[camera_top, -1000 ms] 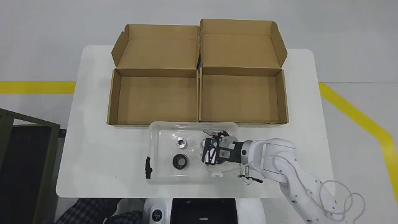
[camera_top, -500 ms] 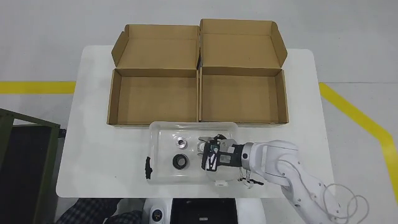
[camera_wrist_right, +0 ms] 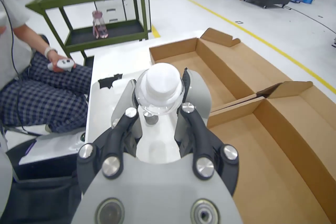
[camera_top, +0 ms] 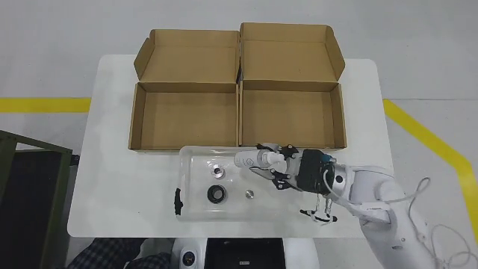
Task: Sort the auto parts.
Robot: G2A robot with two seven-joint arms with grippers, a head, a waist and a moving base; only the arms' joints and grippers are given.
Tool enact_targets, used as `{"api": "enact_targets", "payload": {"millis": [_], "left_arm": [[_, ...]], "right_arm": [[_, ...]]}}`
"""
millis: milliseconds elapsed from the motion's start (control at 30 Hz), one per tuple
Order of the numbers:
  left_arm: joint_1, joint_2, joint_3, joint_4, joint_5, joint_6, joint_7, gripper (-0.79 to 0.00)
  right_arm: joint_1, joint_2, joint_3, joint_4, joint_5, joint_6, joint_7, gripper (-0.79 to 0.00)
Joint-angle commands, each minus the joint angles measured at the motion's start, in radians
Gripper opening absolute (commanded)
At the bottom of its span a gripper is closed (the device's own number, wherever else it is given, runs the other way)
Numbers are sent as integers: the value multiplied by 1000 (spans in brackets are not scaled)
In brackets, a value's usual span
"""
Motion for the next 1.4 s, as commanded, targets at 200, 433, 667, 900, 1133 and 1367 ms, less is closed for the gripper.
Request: {"api": "enact_targets", "payload": {"millis": [200, 433, 667, 900, 1133, 1367], "left_arm": [[0, 0, 0, 0, 0, 0, 0, 0], [0, 0, 0, 0, 0, 0, 0, 0], [0, 0, 0, 0, 0, 0, 0, 0], [0, 0, 0, 0, 0, 0, 0, 0], [0, 0, 0, 0, 0, 0, 0, 0], [0, 0, 0, 0, 0, 0, 0, 0]], "right_arm": [[23, 7, 53, 66, 251, -9, 1, -785], [32, 11, 63, 77, 308, -6, 29, -785], [32, 11, 63, 77, 308, -6, 29, -785], [32, 11, 63, 77, 308, -6, 29, -785], [32, 11, 63, 77, 308, -6, 29, -785], [71, 6, 27, 81, 230, 68, 53, -785]]}}
